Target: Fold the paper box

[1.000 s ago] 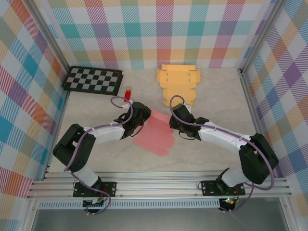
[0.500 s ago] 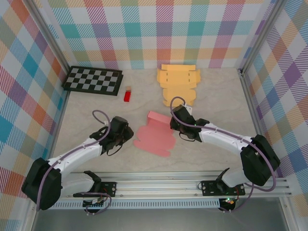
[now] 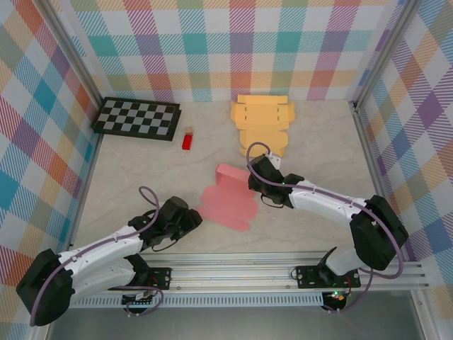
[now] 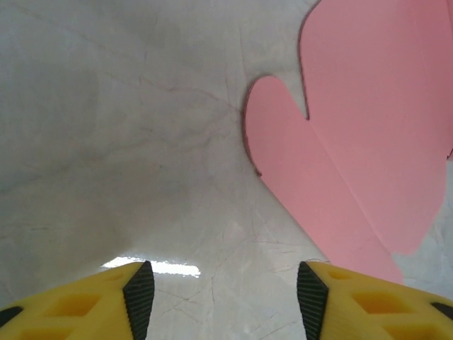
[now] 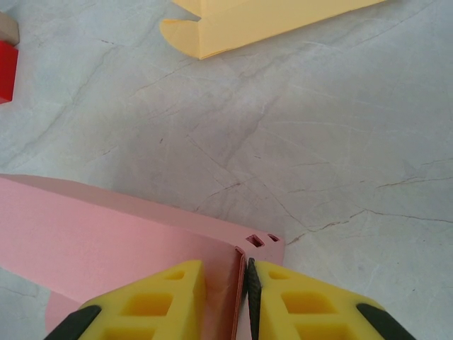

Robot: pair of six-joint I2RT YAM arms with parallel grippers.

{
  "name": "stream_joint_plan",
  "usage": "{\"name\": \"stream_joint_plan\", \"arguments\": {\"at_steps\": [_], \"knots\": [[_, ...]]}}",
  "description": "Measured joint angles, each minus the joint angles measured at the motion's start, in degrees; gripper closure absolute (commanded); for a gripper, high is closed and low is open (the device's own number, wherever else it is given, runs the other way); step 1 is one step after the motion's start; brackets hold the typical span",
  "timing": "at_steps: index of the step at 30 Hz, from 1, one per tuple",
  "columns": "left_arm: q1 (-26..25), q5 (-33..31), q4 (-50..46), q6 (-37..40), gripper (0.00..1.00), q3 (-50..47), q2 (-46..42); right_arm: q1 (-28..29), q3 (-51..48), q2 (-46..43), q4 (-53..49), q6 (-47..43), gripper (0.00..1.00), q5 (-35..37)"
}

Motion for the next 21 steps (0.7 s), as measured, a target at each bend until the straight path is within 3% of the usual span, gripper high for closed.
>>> {"name": "stream_joint_plan", "arguments": {"at_steps": [10, 21], "knots": [[-6.19, -3.50, 6.97, -5.05, 0.35, 2.23, 9.01, -0.07, 1.95, 2.10, -0.63, -0.11, 0.75, 3.74], [-7.50, -11.74, 9.94, -8.94, 0.36, 4.31, 11.63, -1.16, 3.21, 3.19, -1.55, -0.50, 0.75, 5.42]]}}
